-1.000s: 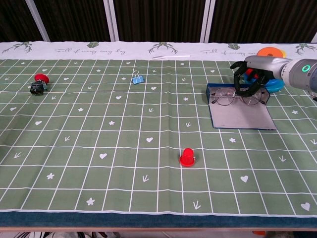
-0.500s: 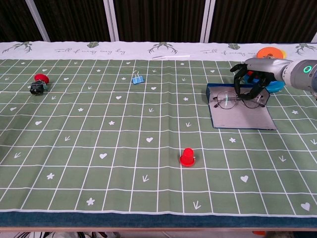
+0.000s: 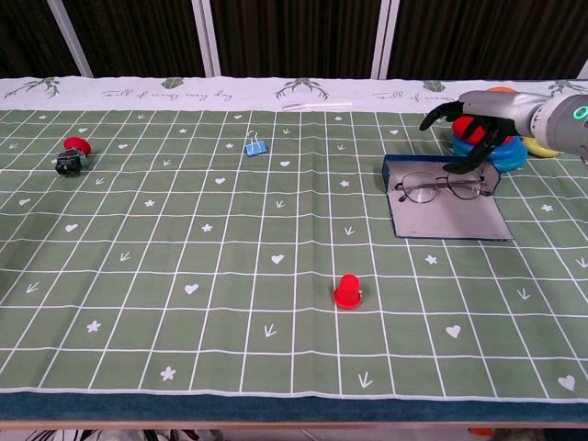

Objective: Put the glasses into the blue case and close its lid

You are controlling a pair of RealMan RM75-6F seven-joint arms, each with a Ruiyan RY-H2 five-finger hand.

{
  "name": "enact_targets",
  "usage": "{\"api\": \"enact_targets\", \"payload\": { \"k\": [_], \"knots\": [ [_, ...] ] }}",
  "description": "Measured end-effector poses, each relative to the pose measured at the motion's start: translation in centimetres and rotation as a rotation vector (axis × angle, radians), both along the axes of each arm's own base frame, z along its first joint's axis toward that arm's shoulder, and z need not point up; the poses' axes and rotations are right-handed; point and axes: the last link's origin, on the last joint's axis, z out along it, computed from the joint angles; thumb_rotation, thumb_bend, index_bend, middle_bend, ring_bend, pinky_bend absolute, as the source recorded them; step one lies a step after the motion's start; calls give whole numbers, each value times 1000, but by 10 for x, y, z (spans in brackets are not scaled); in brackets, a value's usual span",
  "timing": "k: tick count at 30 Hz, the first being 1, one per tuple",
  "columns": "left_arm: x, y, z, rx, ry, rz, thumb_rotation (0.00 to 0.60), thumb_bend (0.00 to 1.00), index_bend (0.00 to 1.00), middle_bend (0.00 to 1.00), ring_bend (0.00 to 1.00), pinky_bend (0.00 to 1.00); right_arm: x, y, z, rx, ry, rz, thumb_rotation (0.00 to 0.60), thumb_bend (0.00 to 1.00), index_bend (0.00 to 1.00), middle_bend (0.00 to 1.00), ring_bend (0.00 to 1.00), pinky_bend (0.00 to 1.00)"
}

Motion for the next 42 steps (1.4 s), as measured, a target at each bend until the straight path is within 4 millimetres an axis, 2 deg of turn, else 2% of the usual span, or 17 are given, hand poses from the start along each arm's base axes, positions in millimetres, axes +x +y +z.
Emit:
{"api": "enact_targets", "payload": {
  "k": [4, 6, 9, 10, 12, 15, 23, 32, 42],
  "knots": [
    [0, 0, 0, 1, -1, -1, 600, 225, 101, 0, 0, 0, 5, 14, 7, -12, -42, 19, 600, 380, 167, 70, 113, 181],
    [0, 0, 0, 1, -1, -1, 600, 225, 101, 0, 0, 0, 6, 26, 12, -30, -64, 35, 600, 383, 167, 138, 192, 229],
    [1, 0, 0, 0, -1, -2, 600, 226, 101, 0, 0, 0, 5, 48, 20, -65, -87, 54, 600, 495, 167, 285, 368, 506],
    [1, -1, 0, -1, -1, -2, 600, 226, 101, 0, 0, 0, 4, 55, 22, -75, -90, 57, 600, 570, 167, 343, 433, 595],
    [1, -1, -1, -4, -1, -2, 600, 226, 101, 0, 0, 0, -2, 72, 26, -89, -78, 58, 600, 658, 167, 418, 509, 660],
    [1, -1, -2, -5, -1, -3, 600, 226, 100, 0, 0, 0, -11, 87, 27, -62, -38, 49, 600, 709, 167, 475, 565, 680],
    [1, -2, 0, -3, -7, -1, 600, 226, 100, 0, 0, 0, -25, 101, 14, 72, 52, -19, 600, 796, 150, 630, 688, 716],
    [0, -1, 0, -5, -8, 5, 600, 226, 100, 0, 0, 0, -19, 94, -8, 107, 81, -43, 600, 836, 134, 676, 726, 720],
    [0, -1, -1, -10, 0, 9, 600, 226, 100, 0, 0, 0, -19, 86, -16, 99, 87, -73, 600, 856, 121, 693, 743, 732]
  ]
}}
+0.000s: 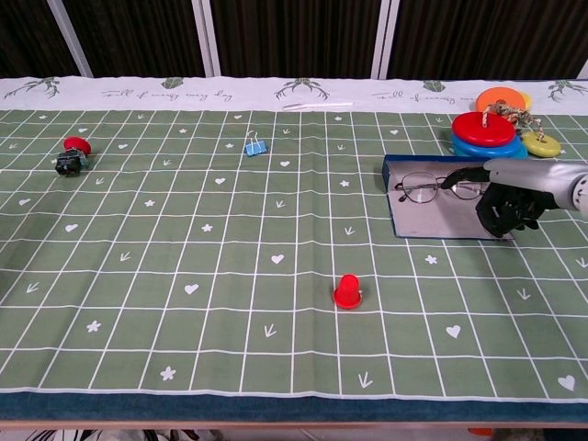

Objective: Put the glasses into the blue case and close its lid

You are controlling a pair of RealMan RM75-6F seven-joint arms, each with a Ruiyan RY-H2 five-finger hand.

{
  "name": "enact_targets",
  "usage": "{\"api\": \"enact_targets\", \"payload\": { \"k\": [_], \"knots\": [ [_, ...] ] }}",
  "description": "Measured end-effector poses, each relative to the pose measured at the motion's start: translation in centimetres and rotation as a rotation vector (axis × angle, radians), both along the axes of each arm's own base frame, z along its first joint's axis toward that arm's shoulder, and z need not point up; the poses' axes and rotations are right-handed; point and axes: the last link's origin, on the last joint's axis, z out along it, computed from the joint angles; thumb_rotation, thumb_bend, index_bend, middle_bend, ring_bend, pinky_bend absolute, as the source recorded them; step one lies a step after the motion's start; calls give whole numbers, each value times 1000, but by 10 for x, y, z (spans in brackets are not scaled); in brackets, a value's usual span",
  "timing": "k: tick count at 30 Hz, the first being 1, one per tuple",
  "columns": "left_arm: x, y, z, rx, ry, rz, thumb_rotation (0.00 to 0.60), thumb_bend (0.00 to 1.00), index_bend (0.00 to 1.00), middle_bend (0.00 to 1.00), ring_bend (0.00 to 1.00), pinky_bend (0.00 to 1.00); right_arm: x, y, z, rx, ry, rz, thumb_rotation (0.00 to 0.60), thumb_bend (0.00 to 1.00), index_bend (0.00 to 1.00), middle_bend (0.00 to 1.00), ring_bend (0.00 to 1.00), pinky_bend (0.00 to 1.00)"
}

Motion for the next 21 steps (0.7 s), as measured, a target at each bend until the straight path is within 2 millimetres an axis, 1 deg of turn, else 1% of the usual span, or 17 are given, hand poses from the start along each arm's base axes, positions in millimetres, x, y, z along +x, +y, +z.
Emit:
{"api": "enact_targets", "payload": {
  "k": [21],
  "knots": [
    [0, 0, 0, -3, -1, 7, 600, 226, 100, 0, 0, 0, 0, -12, -5, -11, 4, -17, 600, 860, 119, 693, 746, 733]
  ]
}}
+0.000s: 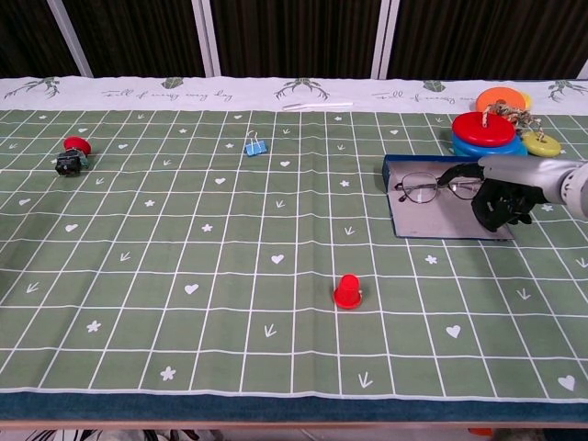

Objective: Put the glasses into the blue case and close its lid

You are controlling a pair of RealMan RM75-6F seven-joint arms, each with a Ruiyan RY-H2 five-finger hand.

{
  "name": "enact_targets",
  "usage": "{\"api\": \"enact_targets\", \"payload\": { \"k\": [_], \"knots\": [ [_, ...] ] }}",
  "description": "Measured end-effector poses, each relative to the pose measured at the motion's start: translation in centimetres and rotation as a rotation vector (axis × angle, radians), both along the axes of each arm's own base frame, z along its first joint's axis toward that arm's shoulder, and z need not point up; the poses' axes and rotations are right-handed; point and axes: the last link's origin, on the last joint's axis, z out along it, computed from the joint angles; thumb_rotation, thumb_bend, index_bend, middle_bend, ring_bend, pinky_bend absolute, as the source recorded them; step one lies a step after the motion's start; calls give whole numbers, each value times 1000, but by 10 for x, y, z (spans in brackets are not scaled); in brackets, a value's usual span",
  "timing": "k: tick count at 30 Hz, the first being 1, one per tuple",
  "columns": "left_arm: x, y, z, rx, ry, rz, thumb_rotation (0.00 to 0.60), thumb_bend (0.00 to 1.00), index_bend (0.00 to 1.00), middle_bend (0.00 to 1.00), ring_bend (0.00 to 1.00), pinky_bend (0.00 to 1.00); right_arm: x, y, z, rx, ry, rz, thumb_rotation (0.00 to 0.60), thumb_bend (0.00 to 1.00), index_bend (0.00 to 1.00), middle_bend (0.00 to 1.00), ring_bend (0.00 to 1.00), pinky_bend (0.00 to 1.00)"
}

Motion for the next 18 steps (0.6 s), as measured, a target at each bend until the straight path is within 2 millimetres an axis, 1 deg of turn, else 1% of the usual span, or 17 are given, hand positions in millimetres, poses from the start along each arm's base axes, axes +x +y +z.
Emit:
{"api": "enact_targets", "payload": {
  "k": [7, 18],
  "knots": [
    [0, 0, 1, 4, -2, 3, 600, 227, 100, 0, 0, 0, 1, -6, -3, 4, 6, -3, 600, 860, 115, 693, 746, 733],
    [0, 1, 1, 7, -6, 7, 600, 227, 100, 0, 0, 0, 4, -20, -4, -22, 2, -27, 600, 862, 85, 690, 745, 733]
  ]
}}
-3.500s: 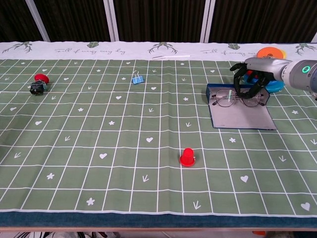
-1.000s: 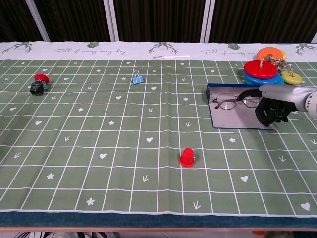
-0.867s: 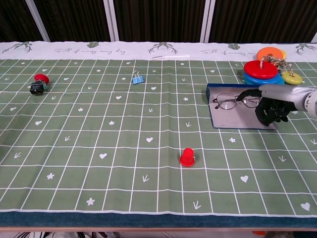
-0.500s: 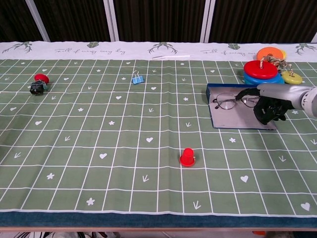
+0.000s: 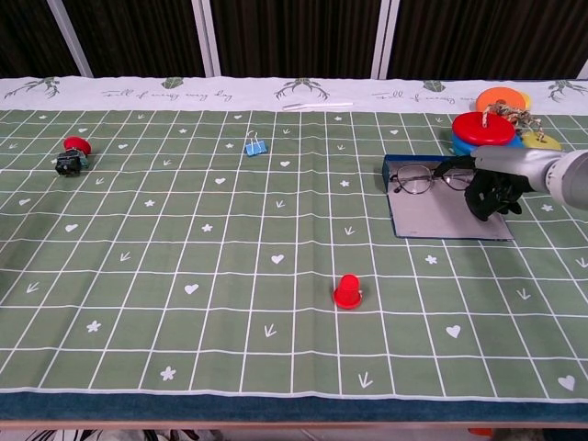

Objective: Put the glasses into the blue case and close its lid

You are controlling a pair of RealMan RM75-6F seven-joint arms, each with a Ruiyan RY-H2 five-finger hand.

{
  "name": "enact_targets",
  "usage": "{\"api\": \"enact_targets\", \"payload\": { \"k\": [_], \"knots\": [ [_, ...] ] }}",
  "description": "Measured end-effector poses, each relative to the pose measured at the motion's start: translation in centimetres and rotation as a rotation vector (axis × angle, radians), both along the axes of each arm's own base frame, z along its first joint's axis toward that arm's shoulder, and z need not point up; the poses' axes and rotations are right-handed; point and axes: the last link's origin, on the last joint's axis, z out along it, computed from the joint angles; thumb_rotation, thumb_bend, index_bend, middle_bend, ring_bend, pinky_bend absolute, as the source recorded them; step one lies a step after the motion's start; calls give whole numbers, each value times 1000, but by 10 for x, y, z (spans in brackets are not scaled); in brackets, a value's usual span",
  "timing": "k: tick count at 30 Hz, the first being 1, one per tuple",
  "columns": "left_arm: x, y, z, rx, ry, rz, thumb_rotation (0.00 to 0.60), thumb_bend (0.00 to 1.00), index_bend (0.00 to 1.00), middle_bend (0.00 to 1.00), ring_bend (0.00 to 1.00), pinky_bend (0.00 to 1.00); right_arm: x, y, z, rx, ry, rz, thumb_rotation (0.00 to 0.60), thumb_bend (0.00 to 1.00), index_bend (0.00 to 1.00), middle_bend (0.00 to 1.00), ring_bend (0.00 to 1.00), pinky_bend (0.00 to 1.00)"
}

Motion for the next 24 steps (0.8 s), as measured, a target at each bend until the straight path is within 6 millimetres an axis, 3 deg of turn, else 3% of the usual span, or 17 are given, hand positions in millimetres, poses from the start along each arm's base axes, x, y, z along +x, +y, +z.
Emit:
{"api": "enact_targets", "payload": {
  "k": [12, 15, 16, 18, 20, 23, 24],
  "knots": [
    [0, 0, -1, -2, -1, 3, 600, 227, 99, 0, 0, 0, 0, -3, 4, -18, 6, -19, 600, 862, 13, 684, 740, 733],
    [0, -1, -1, -2, -1, 5, 600, 227, 99, 0, 0, 0, 1, -1, 6, -16, 0, -21, 600, 772, 0, 636, 704, 729],
    [0, -1, -1, -2, -1, 6, 600, 227, 99, 0, 0, 0, 1, 0, 6, -15, -3, -21, 600, 694, 0, 604, 678, 719],
    [0, -1, -1, -1, -1, 7, 600, 228, 100, 0, 0, 0, 2, 4, 9, -9, -15, -20, 600, 561, 0, 543, 630, 663],
    [0, -1, -1, -1, -1, 8, 600, 228, 101, 0, 0, 0, 5, 8, 14, -3, -34, -14, 600, 432, 0, 447, 534, 503],
    [0, -1, -1, -2, 0, 11, 600, 228, 102, 0, 0, 0, 9, 16, 22, -4, -50, 16, 600, 338, 0, 341, 369, 295],
    [0, -1, -1, -3, 1, 12, 600, 228, 102, 0, 0, 0, 10, 18, 24, -6, -50, 29, 600, 322, 3, 318, 334, 266]
  ]
}}
